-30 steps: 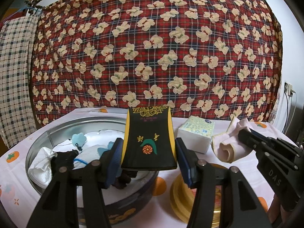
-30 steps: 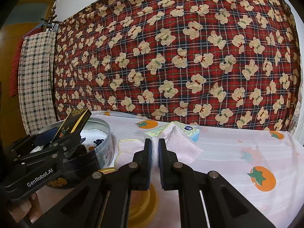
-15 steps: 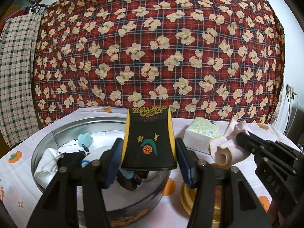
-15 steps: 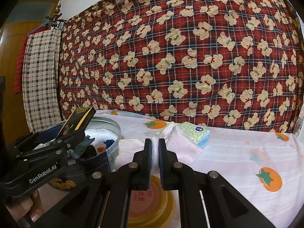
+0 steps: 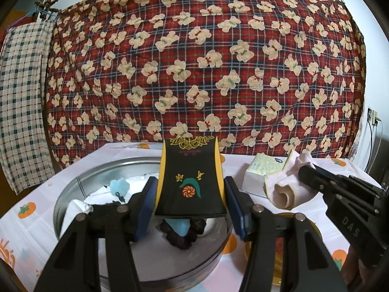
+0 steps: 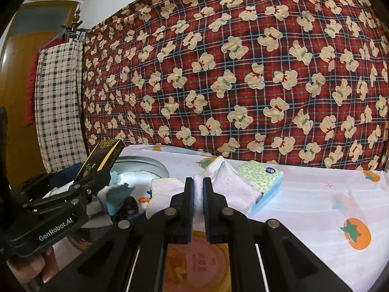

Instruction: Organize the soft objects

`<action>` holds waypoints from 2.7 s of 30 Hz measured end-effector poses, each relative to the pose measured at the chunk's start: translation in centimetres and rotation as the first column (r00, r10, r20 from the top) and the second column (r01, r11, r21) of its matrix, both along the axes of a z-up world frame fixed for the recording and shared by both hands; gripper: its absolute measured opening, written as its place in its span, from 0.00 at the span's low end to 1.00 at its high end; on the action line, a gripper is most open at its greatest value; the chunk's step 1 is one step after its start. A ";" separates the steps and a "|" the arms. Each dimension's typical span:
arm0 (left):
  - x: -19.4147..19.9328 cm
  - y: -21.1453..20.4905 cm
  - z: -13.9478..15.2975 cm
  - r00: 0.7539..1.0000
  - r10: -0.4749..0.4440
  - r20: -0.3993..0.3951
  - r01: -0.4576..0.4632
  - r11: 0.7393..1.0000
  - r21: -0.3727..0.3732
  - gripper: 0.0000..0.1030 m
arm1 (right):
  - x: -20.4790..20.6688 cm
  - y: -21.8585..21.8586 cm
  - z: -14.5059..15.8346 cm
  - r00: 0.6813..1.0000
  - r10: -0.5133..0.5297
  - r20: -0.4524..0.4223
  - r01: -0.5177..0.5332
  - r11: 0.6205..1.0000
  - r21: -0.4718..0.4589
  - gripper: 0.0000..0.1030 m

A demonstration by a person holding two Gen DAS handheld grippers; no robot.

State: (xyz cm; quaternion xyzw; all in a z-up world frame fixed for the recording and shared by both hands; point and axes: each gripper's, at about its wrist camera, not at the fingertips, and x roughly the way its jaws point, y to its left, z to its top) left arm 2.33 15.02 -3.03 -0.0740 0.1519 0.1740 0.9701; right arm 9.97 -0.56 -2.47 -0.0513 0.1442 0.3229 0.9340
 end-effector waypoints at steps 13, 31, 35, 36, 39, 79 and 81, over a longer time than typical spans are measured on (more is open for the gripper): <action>-0.3 3.2 1.9 0.999 0.045 -0.006 -0.045 0.998 0.034 0.53 | 0.6 4.1 3.2 0.997 0.077 0.002 -0.077 0.997 -0.003 0.08; 1.9 9.6 1.7 0.981 0.091 -0.174 -0.081 0.995 0.065 0.53 | 4.4 11.7 3.5 0.982 0.098 -0.164 -0.104 0.994 -0.029 0.08; 2.1 10.6 0.8 0.974 0.095 -0.206 -0.090 0.995 0.036 0.53 | 5.1 13.2 2.6 0.977 0.086 -0.194 -0.099 0.993 -0.057 0.08; 2.2 10.7 0.6 0.973 0.093 -0.212 -0.089 0.996 0.029 0.53 | 5.2 13.6 2.3 0.976 0.080 -0.205 -0.097 0.993 -0.073 0.08; 2.4 11.0 -0.1 0.968 0.085 -0.235 -0.085 0.996 0.009 0.53 | 5.7 14.3 1.4 0.971 0.067 -0.229 -0.094 0.990 -0.106 0.08; -4.3 6.7 1.8 0.984 0.099 -0.147 -0.103 0.995 -0.019 0.99 | -2.6 5.9 2.0 0.987 0.062 -0.145 -0.064 0.998 -0.010 0.75; -4.4 6.5 1.8 0.985 0.098 -0.145 -0.101 0.995 -0.016 0.99 | -2.6 5.7 2.1 0.987 0.060 -0.146 -0.061 0.998 -0.002 0.75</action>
